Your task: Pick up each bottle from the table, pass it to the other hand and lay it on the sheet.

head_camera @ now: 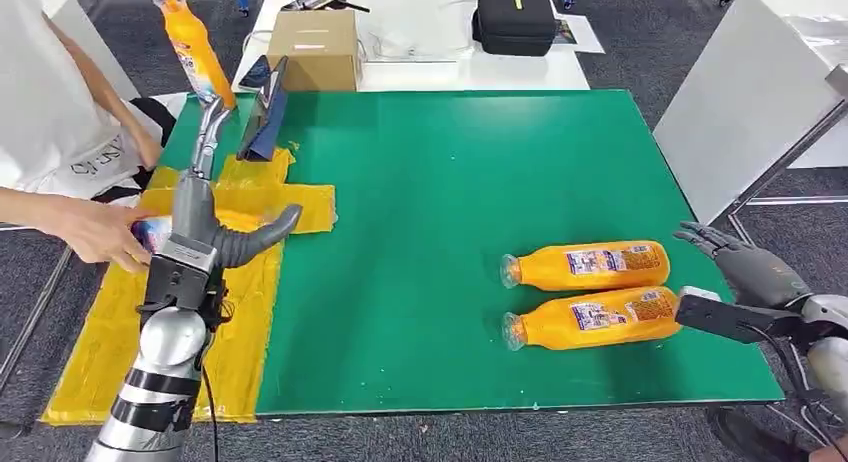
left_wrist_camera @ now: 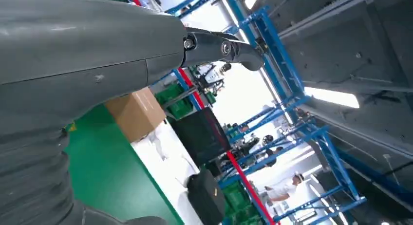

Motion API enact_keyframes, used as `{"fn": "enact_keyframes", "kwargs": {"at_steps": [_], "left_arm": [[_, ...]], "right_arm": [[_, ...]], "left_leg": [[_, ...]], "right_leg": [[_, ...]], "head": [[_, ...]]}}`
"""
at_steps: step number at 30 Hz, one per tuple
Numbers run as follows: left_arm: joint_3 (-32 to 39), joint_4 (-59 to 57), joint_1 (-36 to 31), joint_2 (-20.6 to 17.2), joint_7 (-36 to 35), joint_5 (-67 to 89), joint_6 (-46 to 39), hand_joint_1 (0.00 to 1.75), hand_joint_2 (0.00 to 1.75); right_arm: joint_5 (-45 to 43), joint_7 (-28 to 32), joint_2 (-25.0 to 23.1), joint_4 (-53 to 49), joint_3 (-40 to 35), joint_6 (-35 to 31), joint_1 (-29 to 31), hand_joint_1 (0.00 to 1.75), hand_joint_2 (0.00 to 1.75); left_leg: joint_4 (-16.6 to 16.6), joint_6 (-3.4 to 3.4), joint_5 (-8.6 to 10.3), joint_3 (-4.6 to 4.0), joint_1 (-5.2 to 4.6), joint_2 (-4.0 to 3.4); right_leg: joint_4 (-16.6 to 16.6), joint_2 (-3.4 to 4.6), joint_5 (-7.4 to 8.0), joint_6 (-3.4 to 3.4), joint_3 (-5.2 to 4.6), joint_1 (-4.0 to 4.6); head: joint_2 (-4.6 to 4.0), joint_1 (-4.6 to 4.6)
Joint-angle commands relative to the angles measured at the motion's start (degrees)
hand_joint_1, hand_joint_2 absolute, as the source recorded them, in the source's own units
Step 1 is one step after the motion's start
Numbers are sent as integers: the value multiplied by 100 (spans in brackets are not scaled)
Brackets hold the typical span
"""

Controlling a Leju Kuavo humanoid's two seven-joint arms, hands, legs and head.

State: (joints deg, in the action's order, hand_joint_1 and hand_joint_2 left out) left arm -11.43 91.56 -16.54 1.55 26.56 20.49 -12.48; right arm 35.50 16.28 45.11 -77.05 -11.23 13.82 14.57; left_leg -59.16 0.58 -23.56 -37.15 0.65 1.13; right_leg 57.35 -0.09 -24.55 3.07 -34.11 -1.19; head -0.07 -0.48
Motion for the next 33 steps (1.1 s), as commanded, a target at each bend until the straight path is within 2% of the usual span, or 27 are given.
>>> {"fn": "enact_keyframes", "kwargs": {"at_steps": [1,3,7,10,17,22,33], "left_arm": [[-255,-214,-114,20,-22,-57,5,0,175],[-256,-214,-113,21,-22,-57,5,0,175],[-299,-233,-115,54,-41,-32,50,0,175],[-300,-289,-130,112,-64,-44,86,0,175],[-288,-448,-290,148,-52,-156,210,0,175],[-293,-509,-363,154,-50,-185,224,0,175],[-293,-511,-357,152,-50,-185,220,0,175]], "right_arm": [[453,-74,-517,831,-440,-351,543,0,175],[453,-74,-505,832,-434,-350,545,0,175],[885,-137,-951,1324,-482,-744,833,0,175],[1292,-187,-1496,1959,-572,-1161,1309,0,175],[1706,-156,-2081,3080,-1065,-1245,2312,0,175],[1863,-163,-2368,3609,-1313,-1404,2538,0,175],[1866,-146,-2371,3677,-1334,-1448,2558,0,175]], "left_leg": [[10,-1,-4,28,8,-21],[11,0,-6,34,8,-23],[10,0,-6,30,7,-25],[15,0,-8,43,11,-43],[6,-1,-1,23,5,-45],[7,1,-2,35,8,-49],[2,3,4,13,5,-18]], "right_leg": [[-18,14,4,-12,27,11],[-21,15,5,-11,33,12],[-19,20,6,-8,29,9],[-27,37,12,-12,39,14],[-9,32,11,-7,14,8],[-12,35,9,-10,25,11],[-2,10,6,-4,11,4]], "head": [[0,0],[0,0],[0,0],[0,0],[0,2],[0,0],[0,0]]}}
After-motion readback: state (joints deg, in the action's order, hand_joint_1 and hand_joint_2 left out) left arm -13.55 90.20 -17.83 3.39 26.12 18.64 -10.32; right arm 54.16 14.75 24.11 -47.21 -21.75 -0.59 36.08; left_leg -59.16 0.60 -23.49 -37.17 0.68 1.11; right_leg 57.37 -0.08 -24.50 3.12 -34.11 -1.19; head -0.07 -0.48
